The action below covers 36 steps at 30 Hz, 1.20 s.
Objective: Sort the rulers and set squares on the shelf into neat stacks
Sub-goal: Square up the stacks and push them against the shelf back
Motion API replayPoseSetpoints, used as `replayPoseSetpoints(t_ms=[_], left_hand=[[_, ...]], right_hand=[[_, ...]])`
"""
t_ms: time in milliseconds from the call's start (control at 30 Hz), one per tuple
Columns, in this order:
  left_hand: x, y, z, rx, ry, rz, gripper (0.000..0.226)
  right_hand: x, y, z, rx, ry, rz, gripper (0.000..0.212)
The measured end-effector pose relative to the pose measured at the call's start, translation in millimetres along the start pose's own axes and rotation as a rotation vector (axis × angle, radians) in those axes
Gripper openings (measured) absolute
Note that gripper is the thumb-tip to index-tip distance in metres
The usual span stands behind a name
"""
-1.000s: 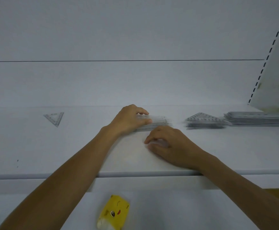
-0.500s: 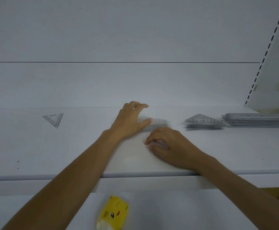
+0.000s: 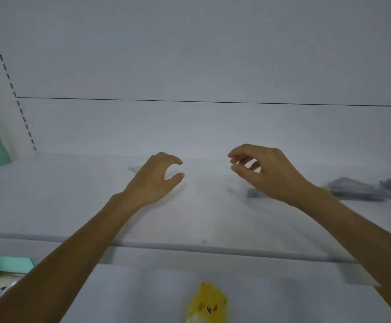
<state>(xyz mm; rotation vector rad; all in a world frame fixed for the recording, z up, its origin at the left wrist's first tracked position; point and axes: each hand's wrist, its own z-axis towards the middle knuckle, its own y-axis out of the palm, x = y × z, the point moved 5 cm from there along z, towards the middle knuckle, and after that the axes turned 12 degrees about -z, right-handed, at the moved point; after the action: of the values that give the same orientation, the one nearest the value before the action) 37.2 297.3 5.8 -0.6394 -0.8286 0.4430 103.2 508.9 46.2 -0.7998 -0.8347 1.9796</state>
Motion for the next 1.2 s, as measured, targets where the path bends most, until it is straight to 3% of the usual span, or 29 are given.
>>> replayPoseSetpoints(t_ms=[100, 267, 433, 500, 800, 933, 1200], left_hand=[[-41, -51, -31, 0.016, -0.065, 0.017, 0.021], [-98, -113, -65, -0.024, -0.175, 0.066, 0.019], [-131, -118, -86, -0.086, -0.214, 0.081, 0.026], [-134, -117, -87, -0.085, -0.199, 0.074, 0.028], [-131, -118, -87, -0.104, -0.161, 0.100, 0.030], [-120, -119, -91, -0.104, -0.115, 0.072, 0.024], [-94, -121, -121, -0.054, 0.094, 0.098, 0.021]], right_hand=[[-34, 41, 38, -0.012, -0.012, 0.006, 0.019], [-65, 129, 89, -0.323, 0.020, -0.104, 0.029], [-88, 185, 123, -0.448, 0.104, -0.210, 0.037], [-97, 202, 126, -0.492, 0.117, -0.266, 0.028], [-141, 199, 107, -0.362, -0.108, -0.502, 0.020], [-147, 184, 88, -0.365, -0.079, -0.385, 0.035], [-169, 145, 15, -0.290, -0.100, -0.260, 0.030]])
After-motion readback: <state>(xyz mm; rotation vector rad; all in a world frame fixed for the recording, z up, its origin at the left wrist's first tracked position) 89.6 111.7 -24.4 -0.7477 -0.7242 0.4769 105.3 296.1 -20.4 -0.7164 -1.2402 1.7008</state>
